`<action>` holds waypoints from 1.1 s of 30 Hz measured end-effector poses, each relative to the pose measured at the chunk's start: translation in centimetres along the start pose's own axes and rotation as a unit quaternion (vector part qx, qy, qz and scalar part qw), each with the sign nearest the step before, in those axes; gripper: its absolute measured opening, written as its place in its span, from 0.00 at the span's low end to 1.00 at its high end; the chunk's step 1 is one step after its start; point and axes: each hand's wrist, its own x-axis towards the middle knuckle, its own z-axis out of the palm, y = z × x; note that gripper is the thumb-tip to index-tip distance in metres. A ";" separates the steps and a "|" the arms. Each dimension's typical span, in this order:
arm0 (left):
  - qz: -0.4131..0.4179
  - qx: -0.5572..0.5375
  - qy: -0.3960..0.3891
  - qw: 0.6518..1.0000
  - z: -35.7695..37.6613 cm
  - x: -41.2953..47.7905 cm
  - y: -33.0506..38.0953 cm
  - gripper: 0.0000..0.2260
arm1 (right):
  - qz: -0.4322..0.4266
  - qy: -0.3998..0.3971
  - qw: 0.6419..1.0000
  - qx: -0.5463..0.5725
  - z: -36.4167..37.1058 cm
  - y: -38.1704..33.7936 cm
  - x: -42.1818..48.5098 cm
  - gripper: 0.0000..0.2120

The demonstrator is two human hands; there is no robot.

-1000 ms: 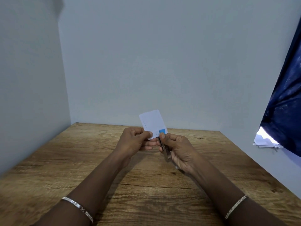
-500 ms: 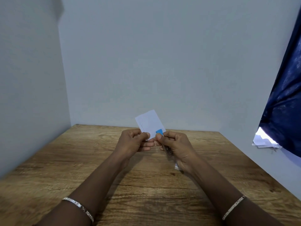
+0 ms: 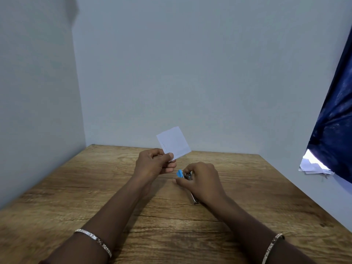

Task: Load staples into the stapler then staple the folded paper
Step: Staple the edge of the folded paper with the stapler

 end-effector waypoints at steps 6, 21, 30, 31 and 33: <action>-0.002 -0.001 -0.005 1.000 0.2 -0.2 0.1 0.04 | 0.013 -0.006 0.998 -0.057 0.7 0.7 -0.2 0.21; -0.035 -0.043 0.001 0.998 0.4 -0.3 0.2 0.27 | -0.133 0.113 0.984 -0.029 -1.7 0.8 1.0 0.12; 0.096 0.096 -0.056 0.989 0.3 -0.8 0.9 0.12 | -0.097 0.134 0.980 0.110 -1.9 0.5 1.3 0.02; 0.125 0.140 -0.049 0.981 0.3 -0.9 1.0 0.11 | -0.077 0.123 0.979 0.143 -2.0 0.5 1.4 0.02; 0.174 0.206 -0.028 0.963 0.2 -0.9 1.1 0.05 | -0.049 0.093 0.973 0.205 -2.0 0.5 1.4 0.04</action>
